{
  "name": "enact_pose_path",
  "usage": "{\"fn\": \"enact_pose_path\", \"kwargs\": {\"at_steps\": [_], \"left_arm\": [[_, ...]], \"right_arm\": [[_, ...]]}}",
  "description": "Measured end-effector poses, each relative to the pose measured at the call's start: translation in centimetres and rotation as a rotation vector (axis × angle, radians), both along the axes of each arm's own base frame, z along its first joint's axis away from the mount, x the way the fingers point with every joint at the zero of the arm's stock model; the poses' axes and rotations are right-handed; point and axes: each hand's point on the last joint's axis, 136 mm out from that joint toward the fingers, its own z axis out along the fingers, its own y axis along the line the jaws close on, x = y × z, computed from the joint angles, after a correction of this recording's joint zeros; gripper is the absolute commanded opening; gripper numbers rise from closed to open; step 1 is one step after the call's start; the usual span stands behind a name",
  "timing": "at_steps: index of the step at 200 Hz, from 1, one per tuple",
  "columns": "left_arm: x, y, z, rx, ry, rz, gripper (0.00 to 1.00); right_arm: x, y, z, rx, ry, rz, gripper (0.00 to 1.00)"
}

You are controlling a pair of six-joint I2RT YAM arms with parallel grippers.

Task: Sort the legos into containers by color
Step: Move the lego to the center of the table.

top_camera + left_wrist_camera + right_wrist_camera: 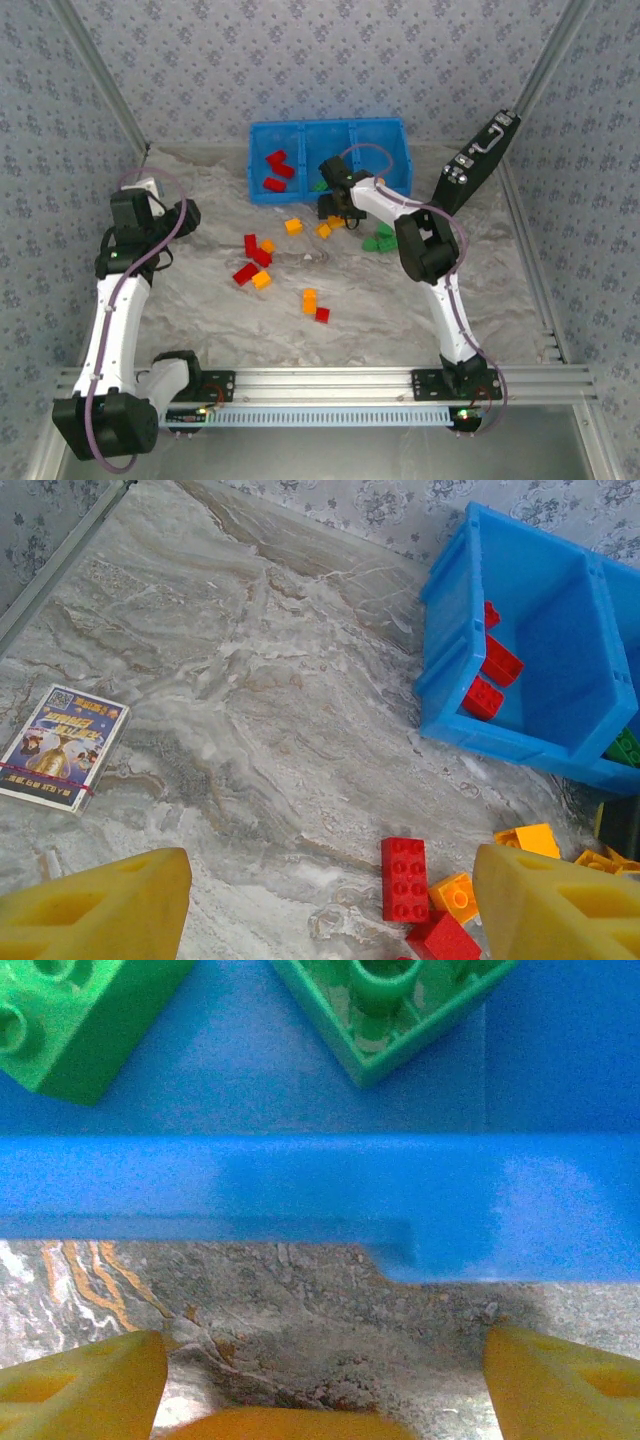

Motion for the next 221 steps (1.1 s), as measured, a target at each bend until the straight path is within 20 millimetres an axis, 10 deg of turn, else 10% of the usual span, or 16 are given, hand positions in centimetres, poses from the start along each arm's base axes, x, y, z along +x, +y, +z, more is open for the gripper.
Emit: {"fn": "enact_pose_path", "kwargs": {"at_steps": [173, 192, 221], "left_arm": [[1.3, 0.3, 0.6, -0.005, 0.006, -0.003, 0.75], [1.4, 0.2, 0.4, -0.01, 0.012, -0.007, 0.75], [1.5, 0.1, 0.3, -0.015, 0.013, -0.012, 0.75]], "right_arm": [[-2.8, -2.6, -0.6, -0.063, 0.009, 0.004, 0.39], [-3.5, -3.1, -0.7, -0.071, 0.024, 0.008, 0.41], [-4.2, -3.7, -0.6, -0.059, 0.044, 0.003, 0.69]]}}
